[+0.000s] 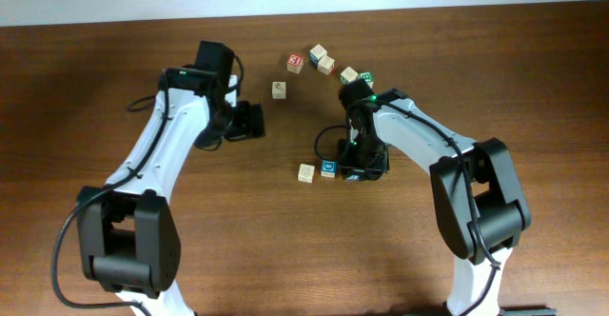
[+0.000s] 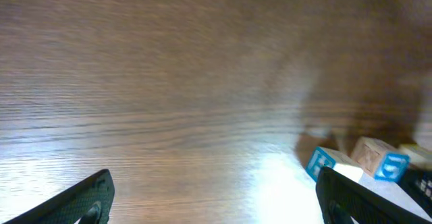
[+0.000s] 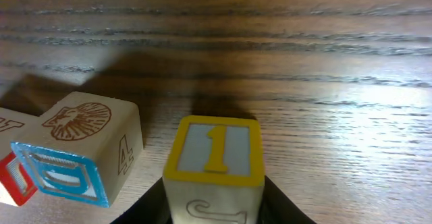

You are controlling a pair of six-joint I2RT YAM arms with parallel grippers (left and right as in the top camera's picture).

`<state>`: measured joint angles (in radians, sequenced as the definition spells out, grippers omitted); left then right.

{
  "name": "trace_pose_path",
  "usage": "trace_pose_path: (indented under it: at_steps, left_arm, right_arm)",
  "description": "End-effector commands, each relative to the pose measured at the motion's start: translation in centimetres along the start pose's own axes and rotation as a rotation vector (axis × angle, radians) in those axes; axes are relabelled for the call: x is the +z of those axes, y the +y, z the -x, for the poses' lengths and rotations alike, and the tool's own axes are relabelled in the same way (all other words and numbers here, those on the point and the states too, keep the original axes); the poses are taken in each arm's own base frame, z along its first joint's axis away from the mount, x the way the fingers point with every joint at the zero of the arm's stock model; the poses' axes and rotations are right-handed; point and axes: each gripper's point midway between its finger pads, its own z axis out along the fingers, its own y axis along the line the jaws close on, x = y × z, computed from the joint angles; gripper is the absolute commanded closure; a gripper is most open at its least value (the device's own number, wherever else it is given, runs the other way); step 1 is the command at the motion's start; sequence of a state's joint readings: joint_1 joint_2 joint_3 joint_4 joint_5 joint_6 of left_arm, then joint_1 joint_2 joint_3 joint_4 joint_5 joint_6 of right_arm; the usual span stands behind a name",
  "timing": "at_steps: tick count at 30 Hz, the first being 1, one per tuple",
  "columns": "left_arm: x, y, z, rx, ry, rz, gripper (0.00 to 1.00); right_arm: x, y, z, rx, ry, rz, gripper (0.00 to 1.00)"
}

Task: Rotate 3 blocks

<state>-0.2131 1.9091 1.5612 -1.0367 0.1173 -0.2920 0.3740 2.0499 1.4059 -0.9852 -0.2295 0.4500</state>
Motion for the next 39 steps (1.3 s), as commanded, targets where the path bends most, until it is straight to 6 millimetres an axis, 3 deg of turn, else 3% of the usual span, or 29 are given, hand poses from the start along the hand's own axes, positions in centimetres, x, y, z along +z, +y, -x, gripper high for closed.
trace_pose_path:
  at_steps: [1, 4, 6, 8, 12, 13, 15, 17, 18, 25, 35, 39]
  left_arm:
    - [0.7, -1.5, -1.1, 0.013, 0.046, -0.062, 0.07]
    - [0.8, -2.4, -1.1, 0.026, 0.041, -0.075, 0.07]
    - [0.8, -3.0, -1.2, 0.040, 0.036, -0.080, 0.08]
    - [0.9, -3.9, -1.4, 0.062, 0.032, -0.086, 0.27]
    - [1.1, -5.7, -2.3, 0.111, 0.042, -0.092, 0.37]
    - [1.2, -6.2, -2.5, 0.129, 0.040, -0.086, 0.43]
    - [1.4, -6.9, -2.9, 0.130, 0.042, -0.088, 0.72]
    - [1.6, -7.1, -3.4, 0.099, 0.058, -0.091, 0.93]
    - [1.8, -7.1, -3.7, 0.096, 0.071, -0.099, 0.98]
    - [4.9, -8.1, -6.6, 0.089, 0.147, -0.223, 1.00]
    - [8.5, -8.5, -7.2, 0.103, 0.113, -0.299, 1.00]
    - [9.7, -8.2, -7.4, 0.057, 0.142, -0.291, 1.00]
  right_arm:
    - [0.4, 0.5, -0.2, -0.003, 0.016, 0.020, 0.58]
    - [0.1, 0.5, -0.2, -0.002, 0.018, 0.020, 0.48]
    - [-0.9, 0.4, 0.0, 0.006, 0.021, 0.020, 0.52]
    - [-2.7, 0.8, 0.6, -0.013, -0.013, 0.039, 0.52]
    - [-6.0, 1.3, 1.4, -0.036, -0.089, 0.072, 0.49]
    - [-6.6, 1.2, 1.6, -0.038, -0.105, 0.079, 0.49]
    - [-7.1, 1.0, 1.9, -0.031, -0.122, 0.087, 0.50]
    - [-7.2, 0.9, 2.0, -0.020, -0.120, 0.096, 0.54]
    - [-7.1, 1.0, 2.0, -0.015, -0.116, 0.102, 0.57]
    - [-6.7, 2.5, 2.9, 0.018, -0.151, 0.139, 0.70]
    - [-4.9, 2.4, 2.3, 0.058, -0.139, 0.128, 0.74]
    - [-3.8, 3.9, 1.9, 0.042, -0.141, 0.129, 0.78]
